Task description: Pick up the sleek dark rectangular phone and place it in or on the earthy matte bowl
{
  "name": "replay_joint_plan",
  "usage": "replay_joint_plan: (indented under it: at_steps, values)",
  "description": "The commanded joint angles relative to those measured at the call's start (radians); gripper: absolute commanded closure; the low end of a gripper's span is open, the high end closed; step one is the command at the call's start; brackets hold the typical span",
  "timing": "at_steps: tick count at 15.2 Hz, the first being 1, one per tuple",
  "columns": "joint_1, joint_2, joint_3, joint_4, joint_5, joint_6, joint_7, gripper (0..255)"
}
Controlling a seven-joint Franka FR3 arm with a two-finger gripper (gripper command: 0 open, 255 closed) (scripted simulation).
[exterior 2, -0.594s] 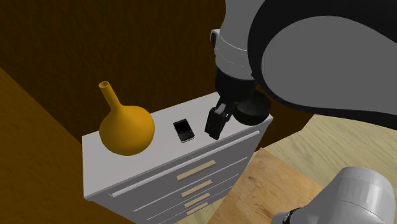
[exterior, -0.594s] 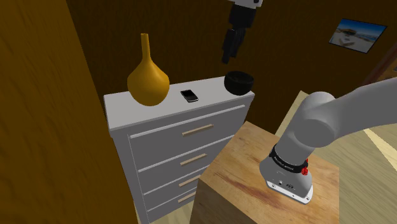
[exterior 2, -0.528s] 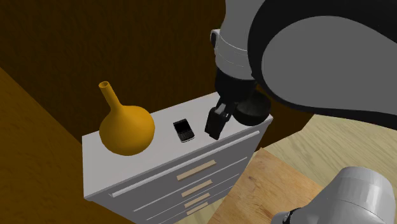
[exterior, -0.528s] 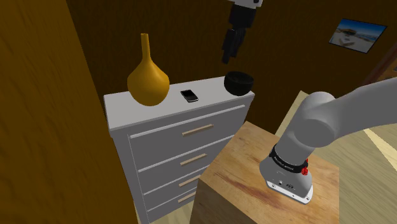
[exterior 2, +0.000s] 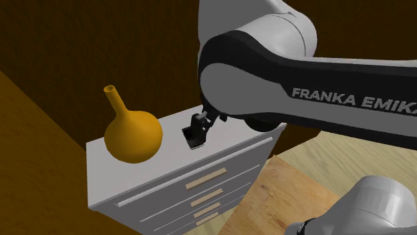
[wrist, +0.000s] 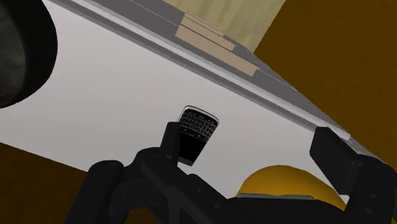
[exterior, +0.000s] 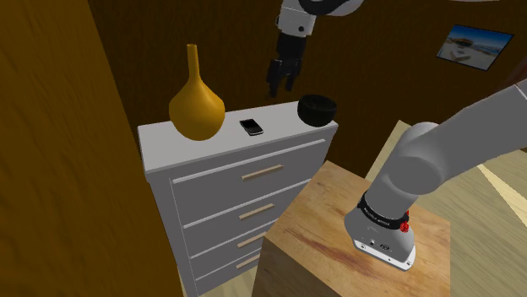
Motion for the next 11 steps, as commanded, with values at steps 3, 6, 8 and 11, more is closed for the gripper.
replay_joint_plan:
  at_steps: [3, 6, 8, 11]
  values:
    - [-0.024, 0.132, 0.012, 0.011, -0.001, 0.110, 0.059, 0]
    - [-0.042, 0.240, 0.017, 0.036, -0.005, 0.184, 0.103, 0]
    - [-0.052, 0.314, 0.019, 0.059, -0.010, 0.229, 0.132, 0]
    - [-0.066, 0.425, 0.017, 0.100, -0.019, 0.290, 0.176, 0]
